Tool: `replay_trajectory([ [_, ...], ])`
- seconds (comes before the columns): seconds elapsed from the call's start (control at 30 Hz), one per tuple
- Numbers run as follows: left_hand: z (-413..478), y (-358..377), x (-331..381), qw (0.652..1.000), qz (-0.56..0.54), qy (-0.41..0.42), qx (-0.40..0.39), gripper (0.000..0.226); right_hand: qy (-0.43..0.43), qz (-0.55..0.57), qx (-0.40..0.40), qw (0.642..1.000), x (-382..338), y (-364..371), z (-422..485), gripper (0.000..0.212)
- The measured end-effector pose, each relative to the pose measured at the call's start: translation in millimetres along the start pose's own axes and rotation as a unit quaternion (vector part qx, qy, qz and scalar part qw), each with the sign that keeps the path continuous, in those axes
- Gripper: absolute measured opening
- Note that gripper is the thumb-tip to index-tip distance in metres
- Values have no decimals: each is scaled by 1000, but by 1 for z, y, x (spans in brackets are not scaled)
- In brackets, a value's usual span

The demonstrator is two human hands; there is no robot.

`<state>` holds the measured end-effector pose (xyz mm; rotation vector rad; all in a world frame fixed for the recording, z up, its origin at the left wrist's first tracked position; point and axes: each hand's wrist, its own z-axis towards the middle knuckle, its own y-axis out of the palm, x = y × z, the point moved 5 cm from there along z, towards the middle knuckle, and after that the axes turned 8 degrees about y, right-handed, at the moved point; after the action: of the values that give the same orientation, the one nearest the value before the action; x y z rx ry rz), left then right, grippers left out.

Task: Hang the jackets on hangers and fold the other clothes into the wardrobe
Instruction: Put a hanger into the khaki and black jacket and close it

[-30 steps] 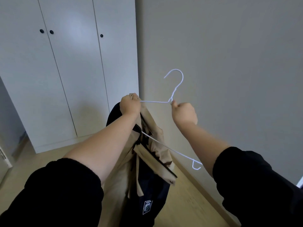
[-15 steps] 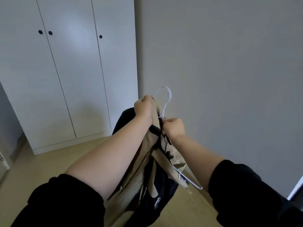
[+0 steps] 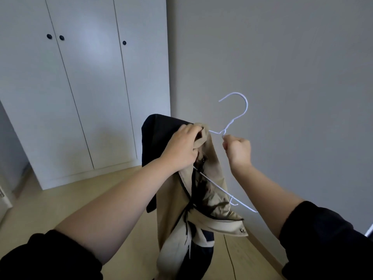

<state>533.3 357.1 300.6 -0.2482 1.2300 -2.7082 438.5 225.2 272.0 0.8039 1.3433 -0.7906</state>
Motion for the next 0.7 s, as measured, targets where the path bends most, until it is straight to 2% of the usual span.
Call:
replay_trajectory([
  [0.07, 3, -11, -5, 989, 121, 39, 70, 67, -6, 21, 5, 1000, -5, -4, 1, 41],
  [0.1, 7, -17, -8, 984, 159, 41, 74, 82, -12, 28, 7, 1000, -8, -6, 2, 43],
  [0.17, 19, -25, -16, 977, 210, 28, -8, 93, -37, 25, 3, 999, -15, -6, 2, 45],
  [0.23, 31, -28, -17, 962, 252, 34, -102, 80, -81, -4, -19, 997, -22, -3, -3, 46],
  [0.3, 38, -32, -13, 962, 225, 40, -149, 49, -117, -63, -33, 991, -27, -1, -7, 42],
  [0.37, 36, -32, -16, 973, 174, 14, -153, 28, -124, -120, -21, 985, -28, 1, -5, 34],
  [0.43, 30, -31, -24, 978, 171, -8, -119, 31, -164, -156, 9, 974, -32, 3, -5, 24],
  [0.47, 26, -31, -29, 981, 165, -22, -94, 33, -222, -176, 40, 958, -35, 2, -7, 19],
  [0.53, 18, -30, -37, 988, 134, -57, -51, 34, -366, -225, 99, 897, -33, -4, -19, 20],
  [0.6, 12, -30, -41, 991, 92, -99, -13, 32, -495, -297, 70, 813, -11, -4, -35, 18],
  [0.67, 11, -31, -44, 989, 55, -133, 23, 28, -552, -422, 27, 718, 35, 2, -44, 5],
  [0.7, 11, -31, -44, 988, 38, -143, 35, 26, -529, -489, 23, 693, 60, 4, -40, 12],
])
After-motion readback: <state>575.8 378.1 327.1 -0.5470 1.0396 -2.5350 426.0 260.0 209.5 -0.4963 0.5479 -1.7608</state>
